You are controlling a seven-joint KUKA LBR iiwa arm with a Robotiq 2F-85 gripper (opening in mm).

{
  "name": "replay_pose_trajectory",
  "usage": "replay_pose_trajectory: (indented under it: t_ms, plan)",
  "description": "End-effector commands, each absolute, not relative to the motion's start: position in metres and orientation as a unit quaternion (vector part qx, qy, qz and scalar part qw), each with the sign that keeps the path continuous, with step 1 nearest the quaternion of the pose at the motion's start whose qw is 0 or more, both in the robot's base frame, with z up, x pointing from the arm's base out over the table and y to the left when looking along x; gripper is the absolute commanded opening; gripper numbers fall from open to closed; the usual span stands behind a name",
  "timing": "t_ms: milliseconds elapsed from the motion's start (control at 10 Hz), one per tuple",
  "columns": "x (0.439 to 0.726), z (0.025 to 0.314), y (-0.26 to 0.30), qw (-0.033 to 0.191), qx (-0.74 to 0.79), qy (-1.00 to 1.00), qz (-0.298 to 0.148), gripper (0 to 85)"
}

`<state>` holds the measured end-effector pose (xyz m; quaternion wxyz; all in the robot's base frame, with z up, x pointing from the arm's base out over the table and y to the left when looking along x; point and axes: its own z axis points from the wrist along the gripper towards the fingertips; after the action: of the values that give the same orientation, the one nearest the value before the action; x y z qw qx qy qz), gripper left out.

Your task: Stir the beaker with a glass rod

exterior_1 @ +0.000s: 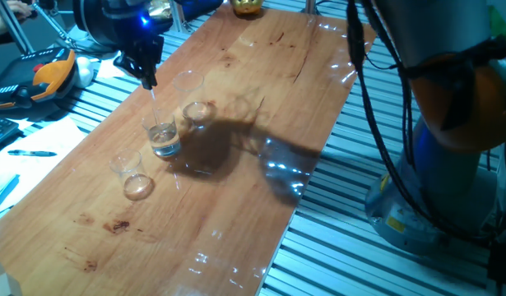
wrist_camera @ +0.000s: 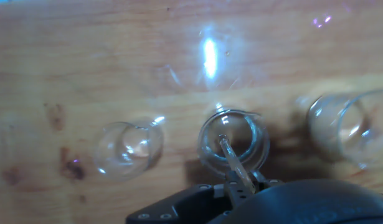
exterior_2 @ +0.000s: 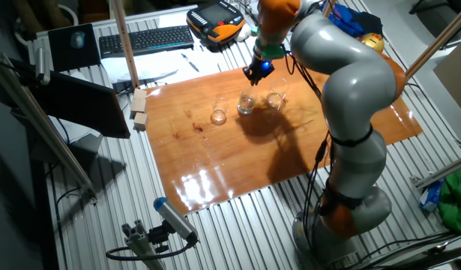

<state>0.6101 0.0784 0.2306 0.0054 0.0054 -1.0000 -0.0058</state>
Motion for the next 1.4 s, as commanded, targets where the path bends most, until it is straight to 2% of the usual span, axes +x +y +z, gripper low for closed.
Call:
replay_pose_trajectory:
  t_ms: [0, 200, 300, 400, 600, 800, 1000, 1100, 1300]
  plan:
    - [0.611, 0.232, 0.078, -0.016, 0.069, -0.997, 0.022, 0.0]
    - [0.611, 0.235, 0.078, -0.039, 0.112, -0.992, 0.050, 0.0]
    - [0.612, 0.234, 0.079, -0.043, 0.091, -0.994, 0.035, 0.0]
    - [0.612, 0.230, 0.080, -0.043, 0.026, -0.999, -0.014, 0.0]
    - [0.610, 0.222, 0.082, -0.034, -0.057, -0.994, -0.082, 0.0]
    - [0.609, 0.220, 0.083, 0.002, -0.107, -0.987, -0.117, 0.0]
    - [0.608, 0.222, 0.081, 0.058, -0.080, -0.991, -0.092, 0.0]
    - [0.608, 0.224, 0.080, 0.073, -0.058, -0.993, -0.070, 0.0]
    - [0.607, 0.227, 0.078, 0.080, -0.022, -0.996, -0.034, 0.0]
